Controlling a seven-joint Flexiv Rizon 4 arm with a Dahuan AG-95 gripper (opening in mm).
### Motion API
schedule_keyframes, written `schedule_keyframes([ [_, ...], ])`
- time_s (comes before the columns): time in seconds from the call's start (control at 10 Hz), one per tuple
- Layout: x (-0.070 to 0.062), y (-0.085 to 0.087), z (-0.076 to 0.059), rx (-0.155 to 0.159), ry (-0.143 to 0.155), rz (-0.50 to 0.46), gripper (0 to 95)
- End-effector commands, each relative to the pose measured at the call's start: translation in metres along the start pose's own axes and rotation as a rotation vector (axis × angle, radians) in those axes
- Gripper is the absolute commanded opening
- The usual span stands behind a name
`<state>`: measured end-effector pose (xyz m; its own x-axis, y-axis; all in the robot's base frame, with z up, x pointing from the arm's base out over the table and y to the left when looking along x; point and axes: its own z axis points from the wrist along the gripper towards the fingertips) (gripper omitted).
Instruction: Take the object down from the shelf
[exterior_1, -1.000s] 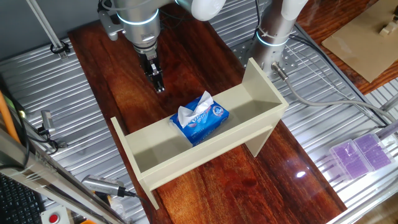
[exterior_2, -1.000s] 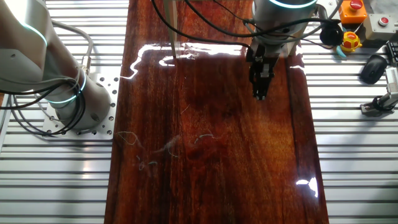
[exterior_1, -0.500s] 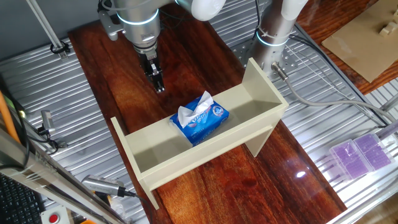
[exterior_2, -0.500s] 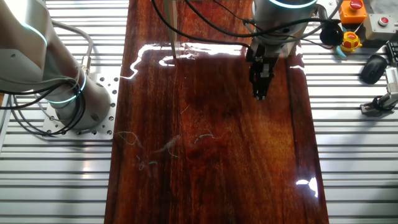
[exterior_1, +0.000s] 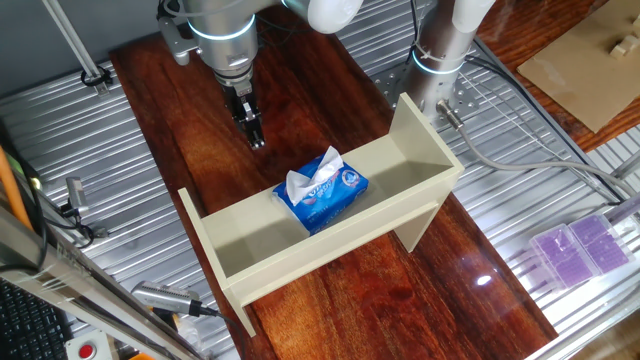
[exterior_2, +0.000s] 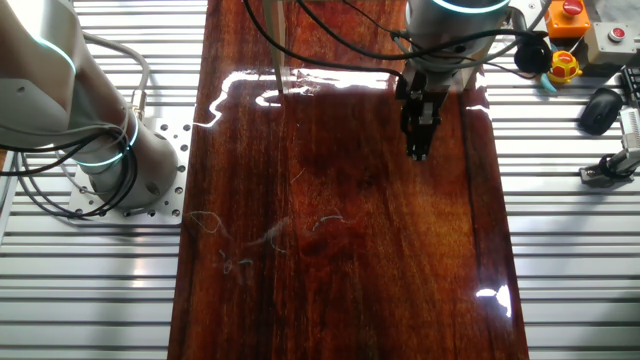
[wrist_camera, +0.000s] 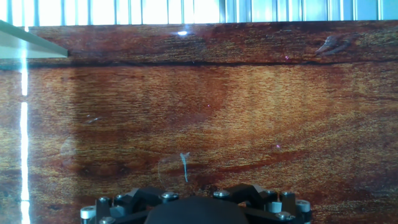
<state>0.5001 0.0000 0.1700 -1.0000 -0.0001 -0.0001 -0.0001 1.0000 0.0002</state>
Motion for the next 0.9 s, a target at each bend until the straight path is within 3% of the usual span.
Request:
schedule_keyframes([
  [0.1, 0.0001, 0.0000, 0.0000, -0.029, -0.002, 0.011, 0.0],
  [0.9, 0.0001, 0.0000, 0.0000, -0.022, 0.000, 0.011, 0.0],
])
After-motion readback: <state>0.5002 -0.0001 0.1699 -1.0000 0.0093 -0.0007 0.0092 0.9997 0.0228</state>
